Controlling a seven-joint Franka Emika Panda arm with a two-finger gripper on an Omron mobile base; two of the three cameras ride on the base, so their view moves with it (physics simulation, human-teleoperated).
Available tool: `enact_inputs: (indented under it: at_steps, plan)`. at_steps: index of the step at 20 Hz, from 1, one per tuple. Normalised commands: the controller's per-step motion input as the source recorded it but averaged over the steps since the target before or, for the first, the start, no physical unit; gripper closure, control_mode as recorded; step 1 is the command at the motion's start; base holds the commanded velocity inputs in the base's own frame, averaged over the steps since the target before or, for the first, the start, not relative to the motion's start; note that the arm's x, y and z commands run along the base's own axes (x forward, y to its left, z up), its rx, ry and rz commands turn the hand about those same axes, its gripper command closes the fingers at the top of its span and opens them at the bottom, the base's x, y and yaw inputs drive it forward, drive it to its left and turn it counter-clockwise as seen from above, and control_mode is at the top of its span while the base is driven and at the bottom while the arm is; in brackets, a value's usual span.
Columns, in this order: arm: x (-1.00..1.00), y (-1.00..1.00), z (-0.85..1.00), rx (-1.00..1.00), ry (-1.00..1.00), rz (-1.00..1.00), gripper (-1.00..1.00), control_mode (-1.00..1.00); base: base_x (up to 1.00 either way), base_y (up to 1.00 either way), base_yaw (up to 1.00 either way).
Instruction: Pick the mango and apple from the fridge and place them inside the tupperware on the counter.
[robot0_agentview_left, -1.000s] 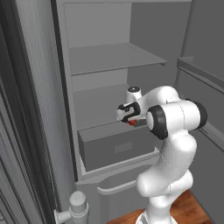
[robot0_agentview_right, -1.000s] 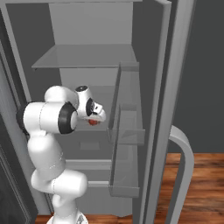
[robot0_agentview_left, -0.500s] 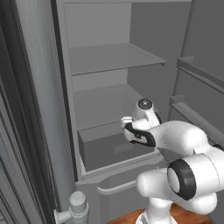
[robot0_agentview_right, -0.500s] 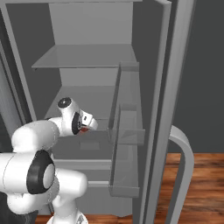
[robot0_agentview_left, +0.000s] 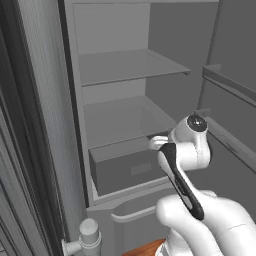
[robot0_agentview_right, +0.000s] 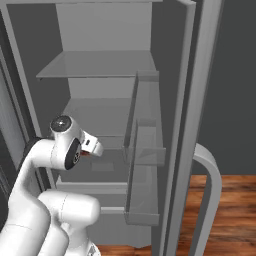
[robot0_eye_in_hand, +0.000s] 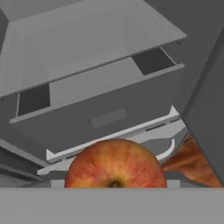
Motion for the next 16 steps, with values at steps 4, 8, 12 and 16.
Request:
enact_inputs:
  at_steps: [4, 8, 12, 16]
  plan:
    - [-0.98, 0.0, 1.0, 0.06, 0.14, 0.11, 1.0, -1.0, 0.0, 0.0, 0.0]
    - [-0.81, 0.0, 1.0, 0.0, 0.14, 0.08, 1.0, -1.0, 0.0, 0.0, 0.0]
    - [-0.49, 0.0, 1.0, 0.0, 0.16, 0.07, 1.0, -1.0, 0.0, 0.0, 0.0]
    - [-0.39, 0.02, 0.76, -0.07, 0.22, 0.07, 1.0, -1.0, 0.0, 0.0, 0.0]
